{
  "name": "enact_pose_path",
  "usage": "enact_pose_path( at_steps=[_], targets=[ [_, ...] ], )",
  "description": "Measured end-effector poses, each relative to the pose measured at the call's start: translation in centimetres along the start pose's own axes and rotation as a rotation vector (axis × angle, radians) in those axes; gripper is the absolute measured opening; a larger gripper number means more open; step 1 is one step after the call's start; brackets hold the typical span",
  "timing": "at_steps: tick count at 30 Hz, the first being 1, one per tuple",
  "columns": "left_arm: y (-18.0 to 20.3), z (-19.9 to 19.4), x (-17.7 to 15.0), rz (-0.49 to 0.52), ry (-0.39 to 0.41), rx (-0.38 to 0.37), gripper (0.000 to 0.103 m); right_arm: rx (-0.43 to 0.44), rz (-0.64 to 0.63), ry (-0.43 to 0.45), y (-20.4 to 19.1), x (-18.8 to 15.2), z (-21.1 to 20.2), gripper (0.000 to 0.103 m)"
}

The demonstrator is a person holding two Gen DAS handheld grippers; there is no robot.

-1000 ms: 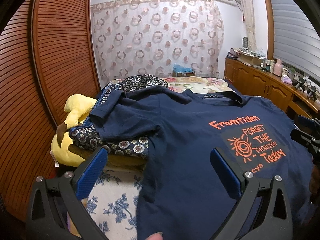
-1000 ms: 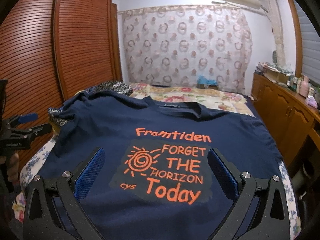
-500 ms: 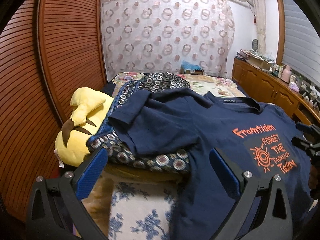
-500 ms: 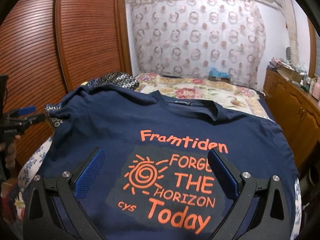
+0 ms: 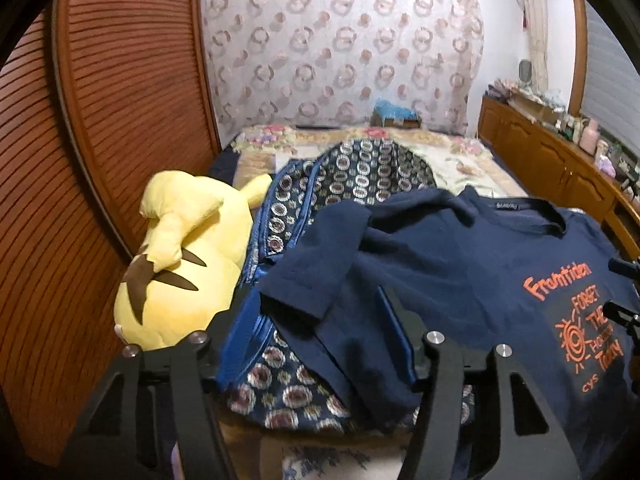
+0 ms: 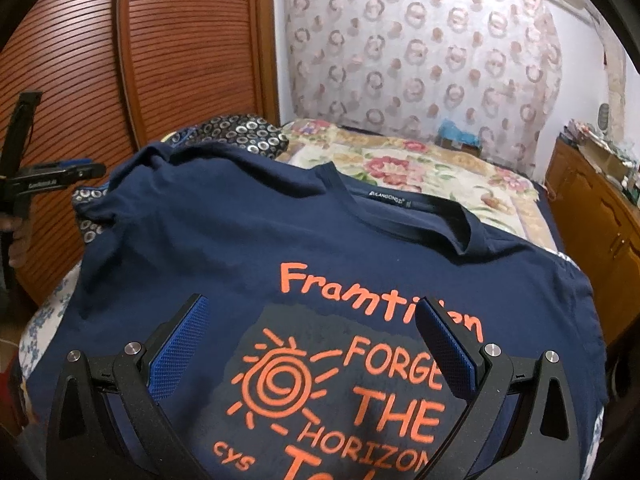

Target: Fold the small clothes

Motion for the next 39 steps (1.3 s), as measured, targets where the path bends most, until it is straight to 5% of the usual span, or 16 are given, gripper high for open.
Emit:
enact_pose_path(
  at_steps=[4, 9, 12, 24, 37, 39],
  targets=[
    [0.0, 1.7, -0.4, 0.022, -0.051, 0.005, 0.05, 0.008, 0.005, -0.029, 0.6, -0.3, 1.3, 0.103],
    [-0.9, 2.9, -0.3, 0.025, -0.081, 0.014, 0.012, 0.016, 0.025, -0.049, 1.4, -0.4, 2.4, 0.103],
    [-1.4, 2.6, 0.4, 0.018, -0.073, 0.003, 0.003, 0.018, 0.037, -0.054, 1.9, -0.5, 2.8, 0.103],
    [6.5, -2.8, 6.2, 0.097, 0.012, -0.203, 0.002, 0.01, 0.062, -0.036, 3.1, -0.1, 2.6, 0.103],
    [18.3, 0.7, 8.2, 0.194, -0.1, -0.376, 0.005, -0.041, 0.091, -0.001, 5.3, -0.1, 0.2, 0.103],
    [19.0, 0.7, 8.1, 0.197, -0.101, -0.395, 0.018, -0.051, 0.097, -0.006, 5.8, -0.3, 0.1, 0.103]
  ],
)
Point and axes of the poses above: each gripper's, at about its wrist camera, not at the fingertips, and z roughly the way its jaws point, y to its right, x to its top, the point moved 10 cm from there along z, roughly the way its jaws point, and after that the axes turned 2 degrees about -z, right-handed, at the moved point
